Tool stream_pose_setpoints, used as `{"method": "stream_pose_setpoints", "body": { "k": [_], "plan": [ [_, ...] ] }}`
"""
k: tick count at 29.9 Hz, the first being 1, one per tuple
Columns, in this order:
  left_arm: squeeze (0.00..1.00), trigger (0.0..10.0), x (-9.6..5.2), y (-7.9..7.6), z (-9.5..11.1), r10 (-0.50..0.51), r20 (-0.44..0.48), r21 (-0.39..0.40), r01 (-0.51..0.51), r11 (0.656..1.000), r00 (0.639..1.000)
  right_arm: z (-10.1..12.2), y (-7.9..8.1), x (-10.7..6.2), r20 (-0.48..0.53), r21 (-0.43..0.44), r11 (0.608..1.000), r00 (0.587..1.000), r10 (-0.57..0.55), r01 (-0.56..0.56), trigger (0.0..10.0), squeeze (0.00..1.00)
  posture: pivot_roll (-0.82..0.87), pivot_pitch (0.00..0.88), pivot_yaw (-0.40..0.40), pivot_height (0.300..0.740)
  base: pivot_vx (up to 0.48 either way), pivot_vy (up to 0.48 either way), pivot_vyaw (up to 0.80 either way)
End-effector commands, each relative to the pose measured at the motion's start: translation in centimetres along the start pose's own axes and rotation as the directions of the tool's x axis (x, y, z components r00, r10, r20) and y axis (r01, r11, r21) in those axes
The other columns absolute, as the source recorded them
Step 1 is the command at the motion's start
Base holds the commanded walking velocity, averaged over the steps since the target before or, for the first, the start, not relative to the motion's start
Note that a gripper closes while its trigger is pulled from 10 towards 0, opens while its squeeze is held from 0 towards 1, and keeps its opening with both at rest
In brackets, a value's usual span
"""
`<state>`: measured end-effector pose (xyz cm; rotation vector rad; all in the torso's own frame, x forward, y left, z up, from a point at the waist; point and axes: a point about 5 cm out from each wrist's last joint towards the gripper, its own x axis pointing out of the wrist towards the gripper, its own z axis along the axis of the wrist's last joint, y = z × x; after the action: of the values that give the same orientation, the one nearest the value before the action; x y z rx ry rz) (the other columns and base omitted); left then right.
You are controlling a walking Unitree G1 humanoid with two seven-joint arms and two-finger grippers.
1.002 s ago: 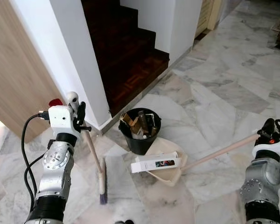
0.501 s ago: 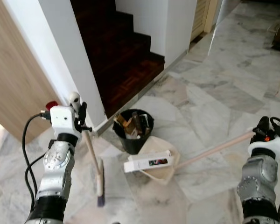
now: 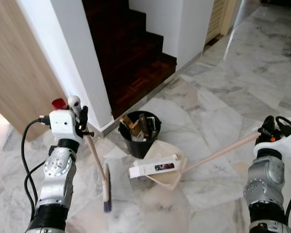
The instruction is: Sweep floor
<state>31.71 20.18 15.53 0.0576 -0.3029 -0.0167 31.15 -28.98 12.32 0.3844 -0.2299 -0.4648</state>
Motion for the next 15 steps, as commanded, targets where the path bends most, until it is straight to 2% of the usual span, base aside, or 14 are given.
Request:
{"method": "stream_pose_setpoints", "body": {
  "k": [1, 5, 9, 15],
  "plan": [
    [0.00, 10.0, 0.2, 0.4, 0.9, 0.003, 0.049, 0.028, -0.005, 1.000, 0.999, 1.1, -0.8, 0.5, 0.040, 0.038, 0.999, 0.999, -0.035, 0.033, 10.0, 0.00, 0.05, 0.037, 0.052, 0.740, 0.000, 0.000, 0.00],
    [0.00, 10.0, 0.2, 0.3, 0.9, 0.003, 0.050, 0.025, -0.004, 1.000, 0.999, 1.6, -2.3, 0.5, 0.058, 0.020, 0.995, 0.993, -0.101, 0.100, 10.0, 0.00, 0.05, 0.034, 0.050, 0.740, 0.000, 0.000, 0.00],
    [0.00, 10.0, 0.3, 0.1, 0.8, 0.000, 0.049, 0.021, -0.001, 1.000, 0.999, 1.8, -2.9, 0.5, 0.069, 0.026, 0.986, 0.984, -0.165, 0.163, 10.0, 0.00, 0.04, 0.038, 0.049, 0.740, 0.000, 0.000, 0.00],
    [0.00, 10.0, 0.3, 0.2, 0.8, 0.005, 0.051, 0.019, -0.006, 1.000, 0.999, 2.3, -3.4, 0.6, 0.098, 0.028, 0.980, 0.975, -0.198, 0.197, 10.0, 0.00, 0.04, 0.043, 0.045, 0.740, 0.000, 0.000, 0.00]
  ]
}}
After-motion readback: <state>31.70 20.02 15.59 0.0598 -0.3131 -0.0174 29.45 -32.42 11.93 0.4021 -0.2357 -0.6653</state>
